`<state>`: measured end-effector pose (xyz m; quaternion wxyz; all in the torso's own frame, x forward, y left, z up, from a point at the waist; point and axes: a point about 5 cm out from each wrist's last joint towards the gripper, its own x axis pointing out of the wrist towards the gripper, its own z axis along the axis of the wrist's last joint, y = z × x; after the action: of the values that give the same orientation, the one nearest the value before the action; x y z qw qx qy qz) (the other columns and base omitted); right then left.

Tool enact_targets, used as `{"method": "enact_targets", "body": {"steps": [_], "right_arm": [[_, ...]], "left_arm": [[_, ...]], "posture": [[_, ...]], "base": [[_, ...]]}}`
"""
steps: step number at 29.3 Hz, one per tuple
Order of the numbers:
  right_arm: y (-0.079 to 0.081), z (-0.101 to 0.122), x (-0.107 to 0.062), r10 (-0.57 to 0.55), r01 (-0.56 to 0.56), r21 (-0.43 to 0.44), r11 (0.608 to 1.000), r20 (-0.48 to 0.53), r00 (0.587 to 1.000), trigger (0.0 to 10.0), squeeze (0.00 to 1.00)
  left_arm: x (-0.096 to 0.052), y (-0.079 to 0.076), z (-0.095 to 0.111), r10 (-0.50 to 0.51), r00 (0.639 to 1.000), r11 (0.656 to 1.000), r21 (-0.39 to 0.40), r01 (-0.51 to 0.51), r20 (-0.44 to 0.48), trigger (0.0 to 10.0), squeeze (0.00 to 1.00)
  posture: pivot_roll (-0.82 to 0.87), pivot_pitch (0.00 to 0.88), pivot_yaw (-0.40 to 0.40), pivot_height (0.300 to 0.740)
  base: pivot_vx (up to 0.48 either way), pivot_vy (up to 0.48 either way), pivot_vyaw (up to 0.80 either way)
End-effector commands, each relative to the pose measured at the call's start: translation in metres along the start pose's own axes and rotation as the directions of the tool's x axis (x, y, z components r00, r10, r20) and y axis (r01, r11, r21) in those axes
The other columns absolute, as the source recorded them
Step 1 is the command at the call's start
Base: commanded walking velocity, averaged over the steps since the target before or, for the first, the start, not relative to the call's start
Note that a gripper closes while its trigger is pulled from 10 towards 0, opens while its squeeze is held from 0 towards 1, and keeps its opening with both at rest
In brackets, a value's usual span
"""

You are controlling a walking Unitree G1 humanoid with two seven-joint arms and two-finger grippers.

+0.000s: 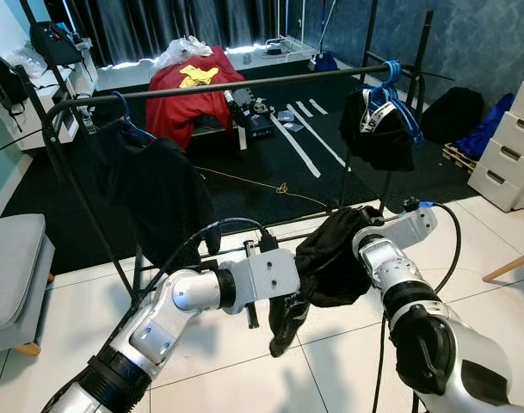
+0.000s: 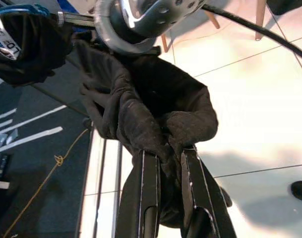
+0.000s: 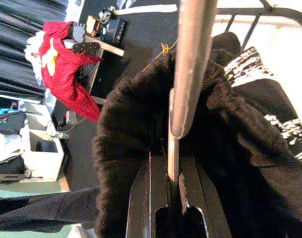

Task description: Hang hanger

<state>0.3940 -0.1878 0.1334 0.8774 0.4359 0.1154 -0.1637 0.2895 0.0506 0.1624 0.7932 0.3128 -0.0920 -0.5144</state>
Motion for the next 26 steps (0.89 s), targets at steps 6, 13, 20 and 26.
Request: {"method": "enact_targets", "body": {"steps": [6, 13, 20, 26], "right_arm": [[0.024, -0.022, -0.004, 0.014, -0.015, -0.134, 0.991, -0.012, 1.0, 10.0, 0.0], [0.037, -0.045, -0.008, 0.072, -0.087, -0.247, 0.965, -0.068, 0.995, 10.0, 0.0], [0.037, -0.071, -0.014, 0.13, -0.184, -0.372, 0.91, -0.166, 0.978, 10.0, 0.0], [0.029, -0.076, -0.014, 0.123, -0.187, -0.384, 0.904, -0.184, 0.975, 10.0, 0.0]], "left_arm": [[0.014, -0.004, -0.003, 0.005, 1.0, 0.991, -0.134, -0.009, -0.028, 10.0, 0.0], [0.016, 0.012, -0.008, 0.115, 0.99, 0.982, -0.143, -0.126, -0.081, 10.0, 0.0], [0.005, 0.034, -0.015, 0.217, 0.966, 0.951, -0.194, -0.242, -0.138, 10.0, 0.0], [-0.002, 0.036, -0.026, 0.193, 0.958, 0.965, -0.137, -0.225, -0.211, 10.0, 0.0]], "posture": [[0.02, 0.033, 0.036, 0.74], [0.02, 0.034, 0.024, 0.74], [0.01, 0.038, 0.023, 0.74], [0.01, 0.04, 0.022, 0.74]], "base": [[0.0, 0.0, 0.0], [0.0, 0.0, 0.0], [0.0, 0.0, 0.0], [0.0, 0.0, 0.0]]}}
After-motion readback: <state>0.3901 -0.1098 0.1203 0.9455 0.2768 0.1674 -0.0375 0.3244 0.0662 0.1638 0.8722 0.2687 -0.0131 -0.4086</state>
